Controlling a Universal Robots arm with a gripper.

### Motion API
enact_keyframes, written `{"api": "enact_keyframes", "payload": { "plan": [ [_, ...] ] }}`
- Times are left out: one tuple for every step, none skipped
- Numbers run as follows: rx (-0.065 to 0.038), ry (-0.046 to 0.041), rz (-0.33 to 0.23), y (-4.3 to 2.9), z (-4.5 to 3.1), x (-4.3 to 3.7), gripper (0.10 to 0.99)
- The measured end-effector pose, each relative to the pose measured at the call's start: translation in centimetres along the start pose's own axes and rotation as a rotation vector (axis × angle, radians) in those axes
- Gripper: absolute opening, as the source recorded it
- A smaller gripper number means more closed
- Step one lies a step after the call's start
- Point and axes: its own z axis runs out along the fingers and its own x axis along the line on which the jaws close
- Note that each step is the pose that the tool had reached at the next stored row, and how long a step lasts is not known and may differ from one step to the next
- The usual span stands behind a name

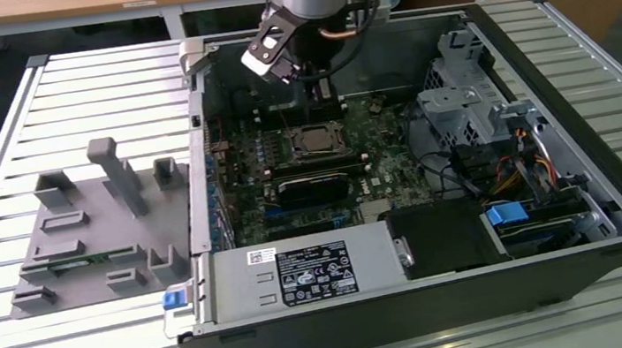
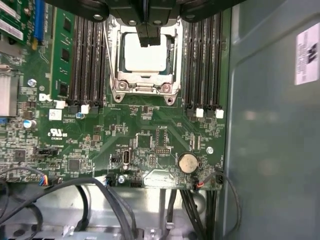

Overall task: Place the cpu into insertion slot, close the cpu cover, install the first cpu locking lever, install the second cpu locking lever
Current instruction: 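Install the first cpu locking lever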

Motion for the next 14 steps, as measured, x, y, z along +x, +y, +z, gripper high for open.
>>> {"api": "enact_keyframes", "payload": {
  "plan": [
    [0.000,0.0001,0.000,0.00,-0.26,0.01,0.110],
    [0.000,0.0000,0.000,0.00,-0.51,0.02,0.110],
    [0.000,0.0000,0.000,0.01,-0.76,0.03,0.110],
    [0.001,0.0000,0.000,0.01,-0.99,0.04,0.110],
    [0.001,0.0001,0.000,0.01,-1.28,0.05,0.110],
    [0.001,0.0000,0.000,0.01,-1.49,0.06,0.110],
    [0.001,0.0000,0.000,0.01,-1.67,0.07,0.110],
    [0.001,0.0000,0.000,0.01,-1.78,0.07,0.110],
    [0.001,0.0001,0.000,0.01,-1.82,0.07,0.110],
    [0.001,0.0003,-0.003,0.01,-1.82,0.08,0.110],
    [0.002,0.0004,-0.011,0.01,-1.82,0.08,0.110],
    [0.002,0.0003,-0.023,0.01,-1.83,0.08,0.110],
    [0.003,0.0003,-0.038,0.01,-1.83,0.07,0.110],
    [0.004,0.0003,-0.055,0.01,-1.83,0.07,0.110]
  ]
}}
